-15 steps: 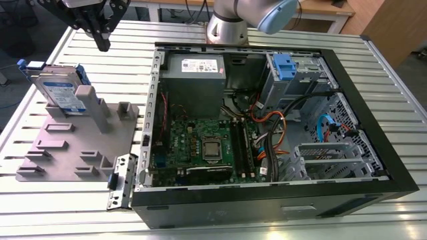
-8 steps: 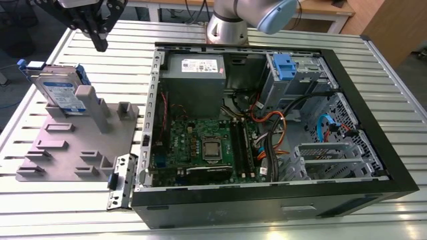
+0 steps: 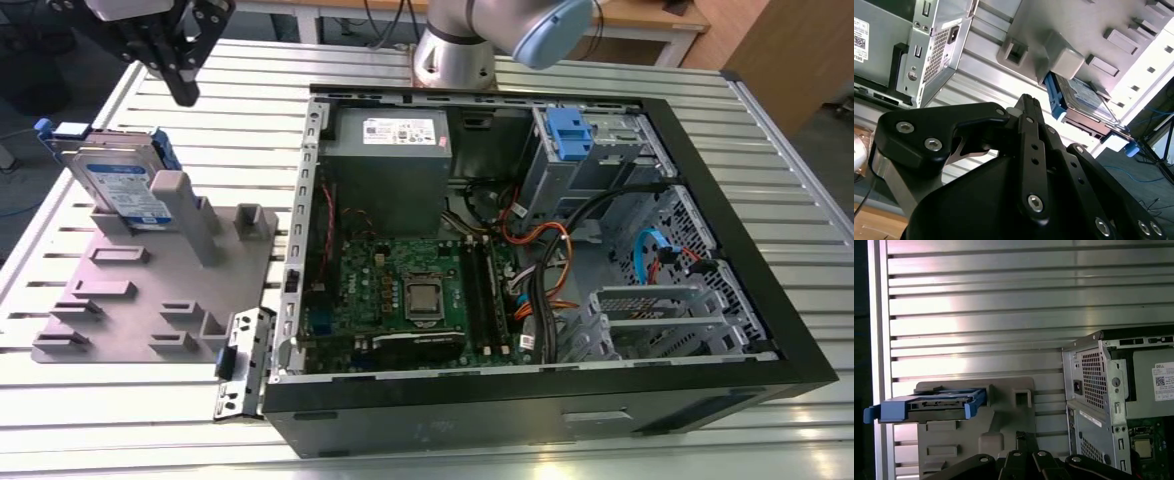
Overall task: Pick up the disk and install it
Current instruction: 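Reach for the disk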
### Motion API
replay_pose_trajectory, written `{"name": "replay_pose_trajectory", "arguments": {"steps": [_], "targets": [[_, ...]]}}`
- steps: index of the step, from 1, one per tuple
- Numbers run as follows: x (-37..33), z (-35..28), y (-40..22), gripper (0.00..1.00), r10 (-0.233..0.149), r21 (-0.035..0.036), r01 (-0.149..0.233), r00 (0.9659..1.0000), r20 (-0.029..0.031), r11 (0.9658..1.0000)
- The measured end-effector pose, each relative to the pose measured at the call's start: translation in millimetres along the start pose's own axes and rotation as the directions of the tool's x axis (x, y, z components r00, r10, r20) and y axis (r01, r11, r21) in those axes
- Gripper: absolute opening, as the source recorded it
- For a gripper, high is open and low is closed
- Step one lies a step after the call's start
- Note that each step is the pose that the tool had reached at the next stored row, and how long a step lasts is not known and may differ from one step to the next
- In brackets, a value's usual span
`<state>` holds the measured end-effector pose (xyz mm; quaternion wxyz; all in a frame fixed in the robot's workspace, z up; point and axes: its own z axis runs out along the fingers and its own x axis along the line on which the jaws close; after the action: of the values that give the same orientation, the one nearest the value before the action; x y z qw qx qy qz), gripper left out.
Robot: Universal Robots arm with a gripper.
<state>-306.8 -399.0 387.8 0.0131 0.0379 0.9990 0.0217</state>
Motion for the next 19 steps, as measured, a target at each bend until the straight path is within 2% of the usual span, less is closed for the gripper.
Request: {"name": "replay_pose_trajectory", "arguments": {"steps": [10, 19], "targets": [[17.0, 5.1, -1.5, 0.11, 0.0, 0.0, 0.0, 1.0, 0.0, 1.0], [18.8, 5.9, -1.7, 0.11, 0.0, 0.0, 0.0, 1.0, 0.0, 1.0]]}}
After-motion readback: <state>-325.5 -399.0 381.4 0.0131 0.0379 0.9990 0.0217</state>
